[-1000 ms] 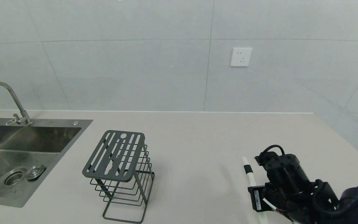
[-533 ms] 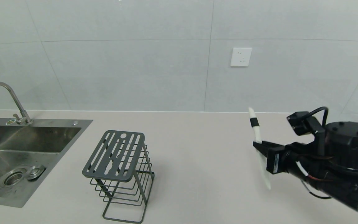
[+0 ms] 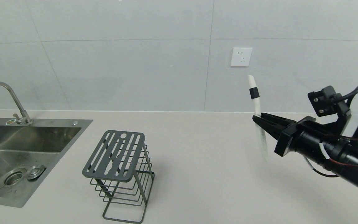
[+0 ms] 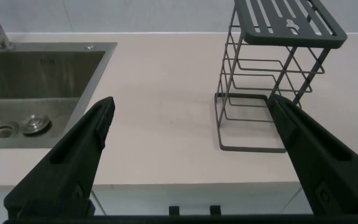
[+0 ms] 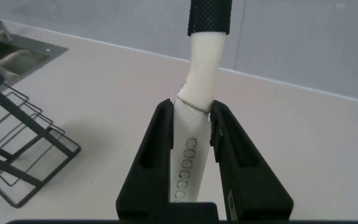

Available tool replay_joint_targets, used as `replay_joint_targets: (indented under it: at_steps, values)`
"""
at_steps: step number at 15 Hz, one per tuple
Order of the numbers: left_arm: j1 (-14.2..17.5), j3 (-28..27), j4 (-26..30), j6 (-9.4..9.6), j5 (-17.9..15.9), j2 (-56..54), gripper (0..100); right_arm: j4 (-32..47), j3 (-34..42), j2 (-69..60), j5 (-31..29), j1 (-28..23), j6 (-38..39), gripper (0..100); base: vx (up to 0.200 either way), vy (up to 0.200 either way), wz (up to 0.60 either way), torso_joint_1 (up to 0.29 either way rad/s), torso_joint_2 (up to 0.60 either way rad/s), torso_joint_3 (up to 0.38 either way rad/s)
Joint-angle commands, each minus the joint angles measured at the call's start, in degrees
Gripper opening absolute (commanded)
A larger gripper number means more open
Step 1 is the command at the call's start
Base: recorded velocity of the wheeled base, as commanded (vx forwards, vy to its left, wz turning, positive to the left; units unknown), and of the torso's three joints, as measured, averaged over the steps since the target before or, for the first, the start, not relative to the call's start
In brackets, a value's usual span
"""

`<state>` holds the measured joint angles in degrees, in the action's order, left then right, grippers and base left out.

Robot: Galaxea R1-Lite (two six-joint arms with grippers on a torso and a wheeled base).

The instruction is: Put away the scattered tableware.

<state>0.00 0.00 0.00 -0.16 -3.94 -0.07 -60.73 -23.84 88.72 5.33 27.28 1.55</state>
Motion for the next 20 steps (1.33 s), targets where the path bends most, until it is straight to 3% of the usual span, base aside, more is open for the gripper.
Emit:
replay_joint_targets:
  at_steps: [1,8,9,10,11,13,14,16,17,20]
  values:
    - [0.00,0.00,0.00,-0.02,-0.02,0.07,100,-2.37,0.47,-0.31,3.55,-0.04,-1.72,0,0.000,0.000,0.00,0.000,0.00,0.000]
    - [0.00,0.00,-0.62,0.95,-0.37,0.07,100,-16.43,6.27,1.54,20.51,-0.04,-9.37,0,0.000,0.000,0.00,0.000,0.00,0.000]
    - [0.00,0.00,-2.55,0.77,-0.28,0.07,100,-18.37,6.71,1.63,22.09,-0.12,-9.81,0,0.000,0.000,0.00,0.000,0.00,0.000]
    - [0.00,-0.62,-12.39,0.07,-0.28,0.07,100,-19.07,7.06,1.54,23.33,-0.04,-10.34,0,0.000,0.000,0.00,0.000,0.00,0.000]
    - [-0.18,-1.67,-18.11,-0.02,-0.98,0.34,100,-19.07,7.32,1.54,24.73,-0.04,-11.04,0,0.000,0.000,0.00,0.000,0.00,0.000]
    - [-0.18,-2.20,-17.31,-0.63,-5.55,0.51,100,-18.98,7.67,1.45,27.02,-0.04,-12.27,0,0.000,0.000,0.00,0.000,0.00,0.000]
    - [-0.18,-1.58,-17.14,-2.21,-9.25,0.25,100,-18.98,7.67,1.45,27.54,0.05,-12.71,0,0.000,0.000,0.00,0.000,0.00,0.000]
    - [-0.09,-1.67,-15.47,-2.39,-13.82,0.25,100,-19.07,7.67,1.36,27.63,0.14,-12.89,0,0.000,0.000,0.00,0.000,0.00,0.000]
    - [-0.09,-2.20,-14.24,-2.48,-15.40,0.25,100,-19.07,7.76,1.19,27.72,0.32,-12.97,0,0.000,0.000,0.00,0.000,0.00,0.000]
    - [-0.79,-7.21,-11.78,-3.36,-15.93,2.80,100,-19.07,7.76,0.75,28.07,0.58,-12.97,0,0.000,0.000,0.00,0.000,0.00,0.000]
